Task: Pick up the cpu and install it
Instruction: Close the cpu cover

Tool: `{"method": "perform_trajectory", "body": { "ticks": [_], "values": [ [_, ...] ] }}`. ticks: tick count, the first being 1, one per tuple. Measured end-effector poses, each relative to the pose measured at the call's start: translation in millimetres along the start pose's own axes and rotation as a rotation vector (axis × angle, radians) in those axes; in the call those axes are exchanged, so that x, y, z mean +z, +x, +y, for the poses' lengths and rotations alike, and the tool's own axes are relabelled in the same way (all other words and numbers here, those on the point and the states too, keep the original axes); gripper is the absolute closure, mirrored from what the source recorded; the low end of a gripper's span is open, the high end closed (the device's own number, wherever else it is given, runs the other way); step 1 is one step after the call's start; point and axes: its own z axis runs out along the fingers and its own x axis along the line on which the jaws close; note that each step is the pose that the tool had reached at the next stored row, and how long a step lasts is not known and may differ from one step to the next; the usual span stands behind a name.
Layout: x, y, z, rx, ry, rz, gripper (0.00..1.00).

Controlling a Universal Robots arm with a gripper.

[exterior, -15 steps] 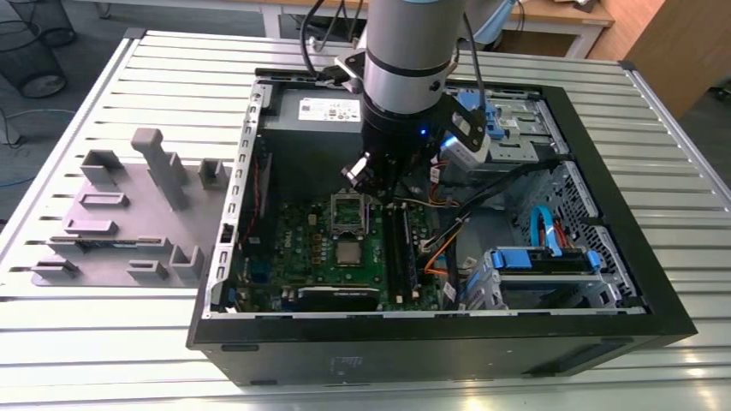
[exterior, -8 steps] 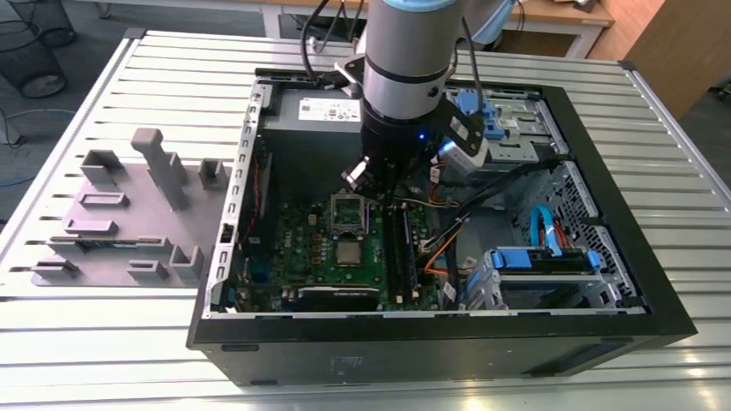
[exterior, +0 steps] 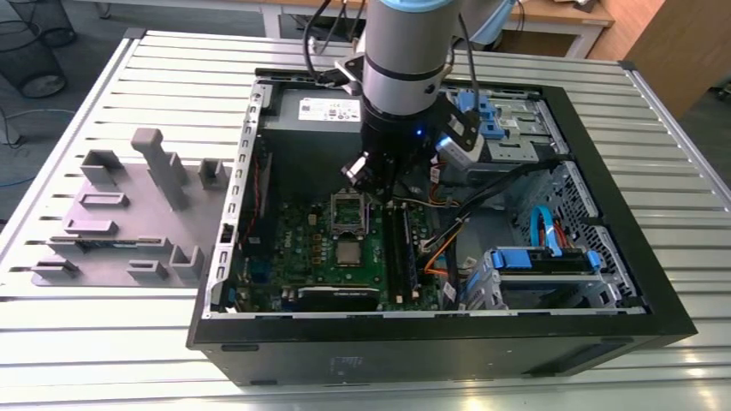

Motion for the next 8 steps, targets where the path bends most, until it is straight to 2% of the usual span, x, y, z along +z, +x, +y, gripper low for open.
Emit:
{"method": "perform_trajectory", "body": {
  "ticks": [4,8],
  "values": [
    [5.4,-1.5,1.2,0.000,0.0001,0.0002,0.90],
    [5.6,-1.5,1.2,0.000,0.0002,0.0004,0.90]
  ]
}}
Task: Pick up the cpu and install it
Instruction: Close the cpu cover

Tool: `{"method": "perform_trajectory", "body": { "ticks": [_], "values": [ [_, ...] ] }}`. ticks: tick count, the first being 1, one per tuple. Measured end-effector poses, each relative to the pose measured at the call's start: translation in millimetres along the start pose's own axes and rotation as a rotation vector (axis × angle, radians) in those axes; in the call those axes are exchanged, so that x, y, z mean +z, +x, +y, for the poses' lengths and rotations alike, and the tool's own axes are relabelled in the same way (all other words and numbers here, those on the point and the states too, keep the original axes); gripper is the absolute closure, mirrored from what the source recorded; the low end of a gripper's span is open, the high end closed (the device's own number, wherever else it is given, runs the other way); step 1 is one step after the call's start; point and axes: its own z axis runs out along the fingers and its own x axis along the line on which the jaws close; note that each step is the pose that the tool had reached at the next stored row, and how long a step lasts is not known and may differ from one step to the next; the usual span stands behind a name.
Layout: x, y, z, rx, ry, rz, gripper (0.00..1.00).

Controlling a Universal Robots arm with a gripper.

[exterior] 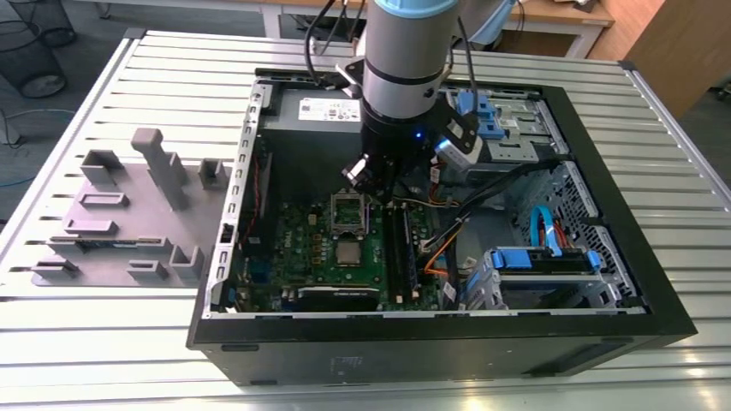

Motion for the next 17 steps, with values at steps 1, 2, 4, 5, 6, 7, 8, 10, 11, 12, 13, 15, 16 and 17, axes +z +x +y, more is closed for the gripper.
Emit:
{"method": "perform_trajectory", "body": {
  "ticks": [1,2,4,5,6,7,8,10,11,12,13,15,16,17],
  "values": [
    [0.5,0.0,0.0,0.000,-0.0001,-0.0003,0.90],
    [1.8,0.0,0.0,0.000,-0.0002,-0.0004,0.90],
    [5.0,0.2,0.0,0.000,0.0000,-0.0001,0.90],
    [6.4,0.2,0.0,0.000,-0.0001,-0.0002,0.90],
    [7.4,0.0,0.4,0.000,-0.0001,-0.0002,0.90],
    [7.8,-0.3,0.8,0.000,0.0001,0.0000,0.90],
    [8.1,-0.6,1.4,0.000,0.0001,0.0000,0.90],
    [8.8,-1.6,2.7,0.000,-0.0001,-0.0002,0.90],
    [9.3,-2.0,3.4,0.000,0.0000,-0.0001,0.90],
    [10.1,-2.5,4.2,0.000,-0.0001,-0.0002,0.90],
    [11.1,-3.0,4.9,0.000,-0.0002,-0.0003,0.90],
    [13.4,-3.9,6.4,0.000,-0.0001,-0.0003,0.90],
    [14.7,-4.2,6.9,0.000,0.0000,-0.0001,0.90],
    [16.1,-4.5,7.4,0.000,-0.0001,-0.0003,0.90]
  ]
}}
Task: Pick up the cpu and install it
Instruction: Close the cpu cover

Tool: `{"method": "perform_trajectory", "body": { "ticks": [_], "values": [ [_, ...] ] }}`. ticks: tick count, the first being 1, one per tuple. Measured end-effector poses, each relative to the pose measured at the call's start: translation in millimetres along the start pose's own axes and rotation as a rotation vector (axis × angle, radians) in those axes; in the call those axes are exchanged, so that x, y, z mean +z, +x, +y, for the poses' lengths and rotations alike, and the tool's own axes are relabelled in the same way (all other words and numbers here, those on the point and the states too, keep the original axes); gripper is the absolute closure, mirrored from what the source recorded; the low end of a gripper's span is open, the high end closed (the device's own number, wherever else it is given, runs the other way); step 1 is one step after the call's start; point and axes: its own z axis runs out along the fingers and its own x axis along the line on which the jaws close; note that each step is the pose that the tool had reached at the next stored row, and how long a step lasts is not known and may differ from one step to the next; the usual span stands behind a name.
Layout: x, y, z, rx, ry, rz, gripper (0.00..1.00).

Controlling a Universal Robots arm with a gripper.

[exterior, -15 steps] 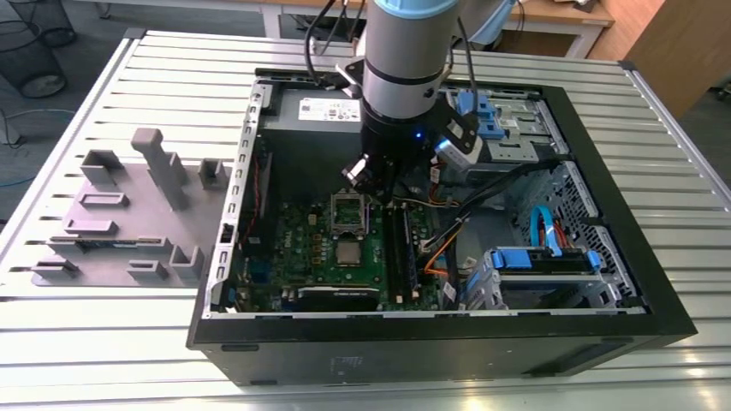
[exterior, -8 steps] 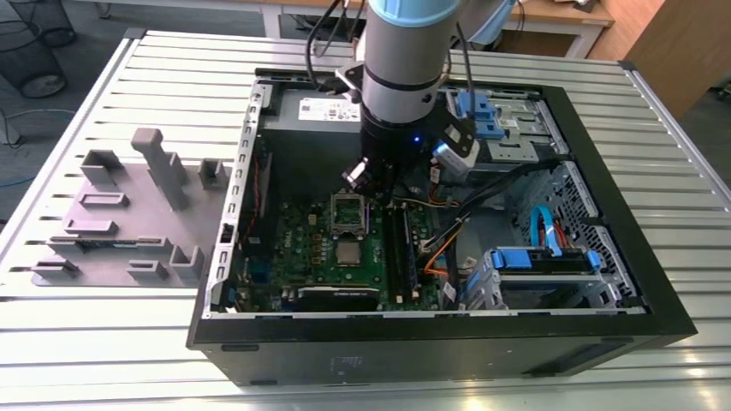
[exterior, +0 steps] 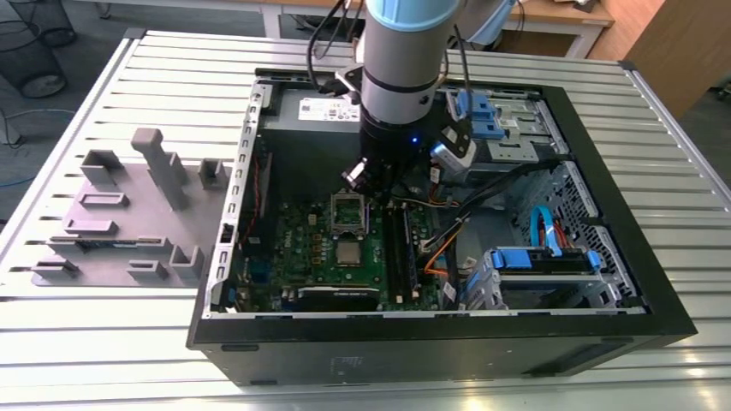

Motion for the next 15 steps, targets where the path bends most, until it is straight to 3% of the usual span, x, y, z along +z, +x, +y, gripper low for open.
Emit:
{"method": "perform_trajectory", "body": {
  "ticks": [15],
  "values": [
    [4.9,0.4,7.1,0.004,0.0002,0.0001,0.90]
  ]
}}
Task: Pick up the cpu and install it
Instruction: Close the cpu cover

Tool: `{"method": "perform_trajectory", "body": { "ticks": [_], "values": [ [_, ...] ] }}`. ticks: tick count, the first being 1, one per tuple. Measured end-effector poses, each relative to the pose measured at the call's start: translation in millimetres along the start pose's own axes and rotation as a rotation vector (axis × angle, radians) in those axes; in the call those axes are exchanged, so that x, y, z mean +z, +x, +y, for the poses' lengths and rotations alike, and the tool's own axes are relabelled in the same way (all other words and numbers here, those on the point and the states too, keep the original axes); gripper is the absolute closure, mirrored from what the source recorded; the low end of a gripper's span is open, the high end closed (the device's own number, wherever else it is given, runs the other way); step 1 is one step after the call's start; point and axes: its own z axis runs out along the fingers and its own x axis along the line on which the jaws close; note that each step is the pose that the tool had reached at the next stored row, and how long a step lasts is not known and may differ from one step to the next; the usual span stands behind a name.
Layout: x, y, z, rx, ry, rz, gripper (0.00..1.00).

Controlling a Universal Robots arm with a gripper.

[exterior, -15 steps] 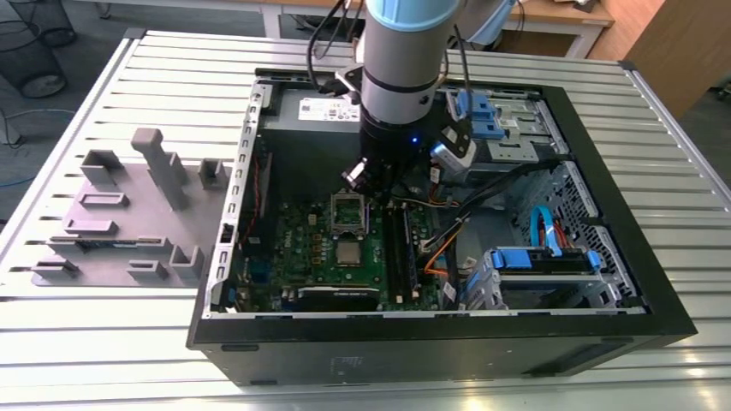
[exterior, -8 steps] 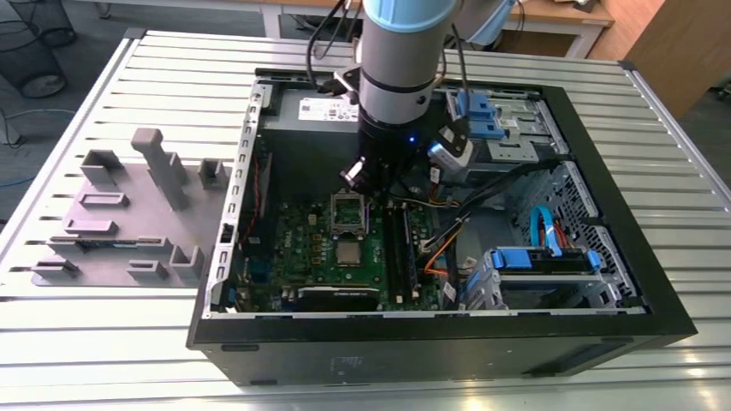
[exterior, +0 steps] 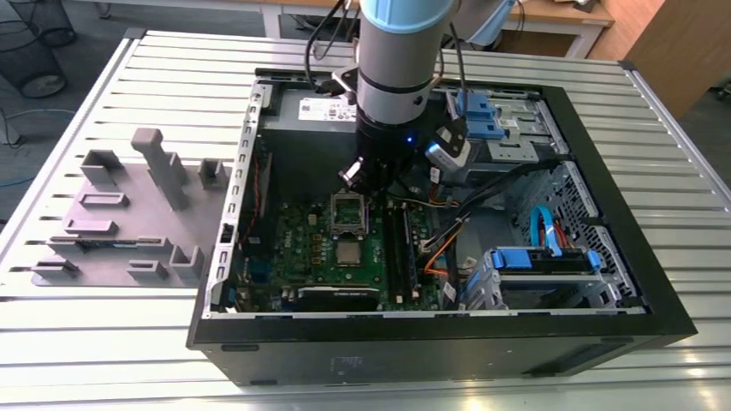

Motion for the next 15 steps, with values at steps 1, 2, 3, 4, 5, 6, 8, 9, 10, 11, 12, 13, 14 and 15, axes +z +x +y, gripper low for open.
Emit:
{"method": "perform_trajectory", "body": {
  "ticks": [1,2,3,4,5,6,8,9,10,11,12,13,14,15],
  "values": [
    [0.0,-0.3,0.4,0.000,0.0000,0.0000,0.90],
    [0.0,-0.5,0.6,0.000,0.0000,0.0000,0.90],
    [0.1,-0.7,0.7,0.000,-0.0001,-0.0001,0.90],
    [0.1,-0.9,0.8,0.000,-0.0001,-0.0001,0.90],
    [0.1,-1.1,0.9,0.000,0.0000,0.0000,0.90],
    [0.2,-1.4,1.3,0.000,0.0000,0.0001,0.90],
    [0.9,-1.8,2.0,0.000,0.0000,-0.0001,0.90],
    [1.2,-1.9,2.0,0.000,0.0000,0.0000,0.90],
    [1.2,-1.8,2.0,0.000,0.0001,0.0002,0.90],
    [1.7,-1.8,2.1,0.000,0.0000,-0.0001,0.90],
    [2.3,-1.8,2.1,0.000,-0.0001,-0.0002,0.90],
    [2.6,-1.6,2.2,0.000,0.0000,0.0000,0.90],
    [2.6,-1.6,2.2,0.000,0.0001,0.0003,0.90],
    [2.7,-1.6,2.2,0.000,0.0002,0.0003,0.90]
  ]
}}
